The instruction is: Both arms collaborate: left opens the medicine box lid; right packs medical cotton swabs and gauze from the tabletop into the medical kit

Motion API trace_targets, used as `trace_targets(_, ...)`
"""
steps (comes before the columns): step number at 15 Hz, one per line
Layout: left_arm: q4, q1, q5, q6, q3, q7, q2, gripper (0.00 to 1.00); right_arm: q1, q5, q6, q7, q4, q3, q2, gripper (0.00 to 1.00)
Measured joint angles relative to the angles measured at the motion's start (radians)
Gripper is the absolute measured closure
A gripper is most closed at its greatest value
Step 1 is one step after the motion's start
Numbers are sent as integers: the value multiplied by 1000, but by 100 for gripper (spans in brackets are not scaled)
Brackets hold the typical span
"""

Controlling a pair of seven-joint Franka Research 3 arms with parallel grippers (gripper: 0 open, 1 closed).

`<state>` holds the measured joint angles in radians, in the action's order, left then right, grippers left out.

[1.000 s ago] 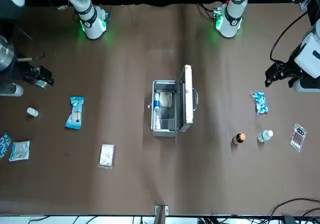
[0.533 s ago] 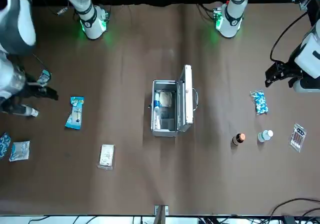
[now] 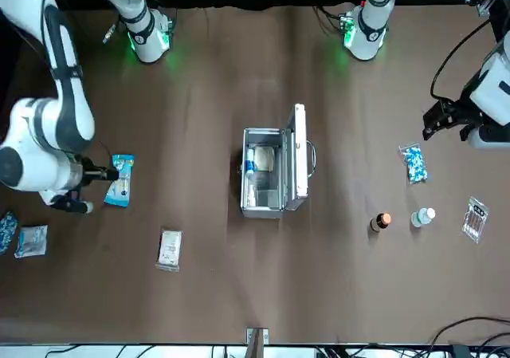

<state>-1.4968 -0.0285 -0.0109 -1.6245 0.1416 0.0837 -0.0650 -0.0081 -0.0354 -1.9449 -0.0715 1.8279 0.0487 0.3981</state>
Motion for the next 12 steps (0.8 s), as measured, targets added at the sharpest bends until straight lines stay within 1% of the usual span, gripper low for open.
trace_targets(1, 0, 0, 0, 0, 0, 0, 0, 0, -3, 0, -37, 4, 18, 0, 22, 5)
trace_targets(3, -1, 0, 0, -2, 0, 0, 0, 0, -12, 1, -65, 33, 38, 1, 59, 6)
trace_targets(7, -3, 0, 0, -16, 0, 0, 0, 0, -56, 2, -84, 103, 48, 2, 107, 10)
trace_targets(9, -3, 0, 1, -19, 0, 0, 0, 0, -62, 3, -99, 108, 49, 2, 134, 14)
trace_targets(12, -3, 0, 1, -21, 0, 0, 0, 0, -62, 3, -116, 108, 50, 0, 173, 17)
